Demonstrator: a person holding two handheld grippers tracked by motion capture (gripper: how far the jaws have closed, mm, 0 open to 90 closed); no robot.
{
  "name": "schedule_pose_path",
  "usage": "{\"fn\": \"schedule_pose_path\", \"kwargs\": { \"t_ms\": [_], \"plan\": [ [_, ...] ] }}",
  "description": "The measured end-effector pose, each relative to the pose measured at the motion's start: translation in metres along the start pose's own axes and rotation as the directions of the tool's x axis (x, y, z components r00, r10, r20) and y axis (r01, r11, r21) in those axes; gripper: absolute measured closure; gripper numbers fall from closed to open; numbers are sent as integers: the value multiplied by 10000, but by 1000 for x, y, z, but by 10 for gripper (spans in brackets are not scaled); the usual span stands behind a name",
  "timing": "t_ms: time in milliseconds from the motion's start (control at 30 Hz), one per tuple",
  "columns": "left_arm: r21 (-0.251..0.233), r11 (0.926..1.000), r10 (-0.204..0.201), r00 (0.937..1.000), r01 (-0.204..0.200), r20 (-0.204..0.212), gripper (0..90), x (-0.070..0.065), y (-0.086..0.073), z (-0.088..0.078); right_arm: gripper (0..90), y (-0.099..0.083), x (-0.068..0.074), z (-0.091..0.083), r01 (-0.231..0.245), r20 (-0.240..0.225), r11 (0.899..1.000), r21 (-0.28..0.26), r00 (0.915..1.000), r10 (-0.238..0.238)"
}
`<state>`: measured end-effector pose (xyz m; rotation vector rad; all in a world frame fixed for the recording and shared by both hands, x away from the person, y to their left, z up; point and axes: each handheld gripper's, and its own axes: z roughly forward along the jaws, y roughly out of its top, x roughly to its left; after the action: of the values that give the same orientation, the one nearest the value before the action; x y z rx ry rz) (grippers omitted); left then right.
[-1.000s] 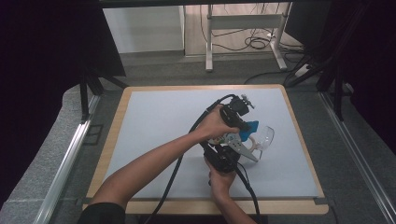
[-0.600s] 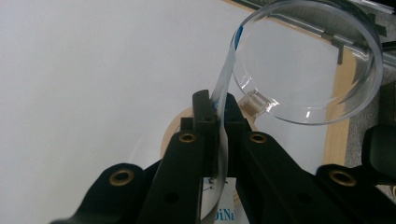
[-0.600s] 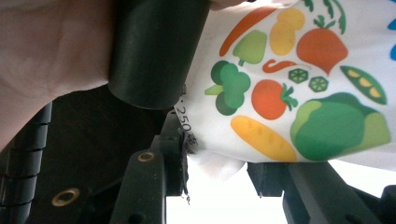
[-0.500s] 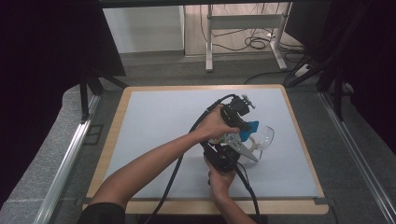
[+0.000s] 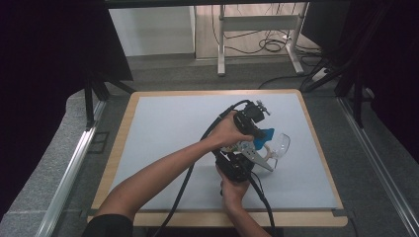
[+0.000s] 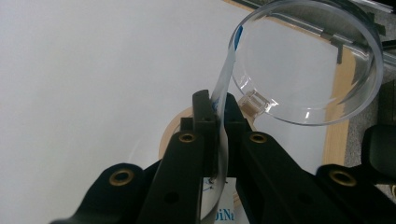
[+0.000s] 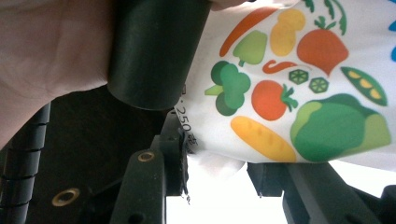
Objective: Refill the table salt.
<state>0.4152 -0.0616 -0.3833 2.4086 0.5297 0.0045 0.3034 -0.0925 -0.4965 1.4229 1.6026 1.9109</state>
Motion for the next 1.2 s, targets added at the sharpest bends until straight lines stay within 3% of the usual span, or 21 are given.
{"fn": "schedule_pose_path", "kwargs": {
  "t_ms": [1200],
  "plan": [
    [84,9999,107,9999,-107,-35,891,0,3,-1,630,3,0,0,-32,-9,10000,-63,10000,32]
  ]
}}
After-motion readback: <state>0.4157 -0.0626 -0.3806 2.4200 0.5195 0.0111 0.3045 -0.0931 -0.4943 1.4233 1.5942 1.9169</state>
